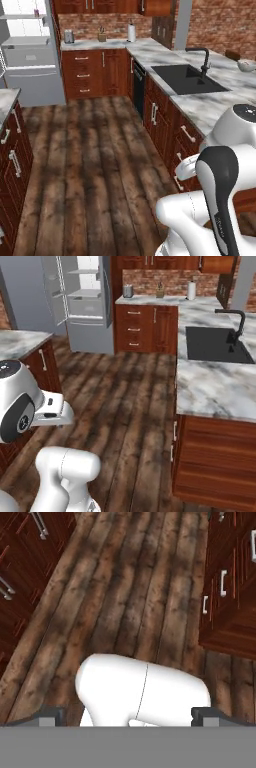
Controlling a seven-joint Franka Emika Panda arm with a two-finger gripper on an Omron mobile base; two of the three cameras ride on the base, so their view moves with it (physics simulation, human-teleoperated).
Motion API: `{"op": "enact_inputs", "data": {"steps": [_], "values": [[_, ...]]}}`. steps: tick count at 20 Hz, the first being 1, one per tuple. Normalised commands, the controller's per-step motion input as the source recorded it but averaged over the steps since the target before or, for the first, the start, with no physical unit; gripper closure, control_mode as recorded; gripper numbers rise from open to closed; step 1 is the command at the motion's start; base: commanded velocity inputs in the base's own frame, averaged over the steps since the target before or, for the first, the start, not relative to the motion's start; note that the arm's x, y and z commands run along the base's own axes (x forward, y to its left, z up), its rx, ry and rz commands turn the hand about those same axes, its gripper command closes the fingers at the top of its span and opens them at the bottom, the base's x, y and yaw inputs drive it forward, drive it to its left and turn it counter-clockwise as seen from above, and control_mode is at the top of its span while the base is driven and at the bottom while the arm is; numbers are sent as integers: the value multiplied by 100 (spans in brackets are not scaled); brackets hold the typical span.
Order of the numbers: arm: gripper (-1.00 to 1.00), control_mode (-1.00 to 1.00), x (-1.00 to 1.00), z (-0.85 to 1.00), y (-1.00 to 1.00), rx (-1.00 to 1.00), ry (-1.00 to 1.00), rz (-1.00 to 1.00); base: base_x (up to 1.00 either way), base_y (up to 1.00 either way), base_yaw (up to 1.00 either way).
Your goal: Open the fridge, grab two sodas, and place both sodas inside the bowl with ice on the dining counter.
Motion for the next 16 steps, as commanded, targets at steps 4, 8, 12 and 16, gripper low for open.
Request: {"op": "enact_inputs", "data": {"steps": [4, 8, 12, 16], "values": [[-100, 100, 0, 0, 0, 0, 0, 0, 40, 91, -21], [-100, 100, 0, 0, 0, 0, 0, 0, 53, 66, -18], [-100, 100, 0, 0, 0, 0, 0, 0, 87, 5, -6], [-100, 100, 0, 0, 0, 0, 0, 0, 93, 0, 0]]}}
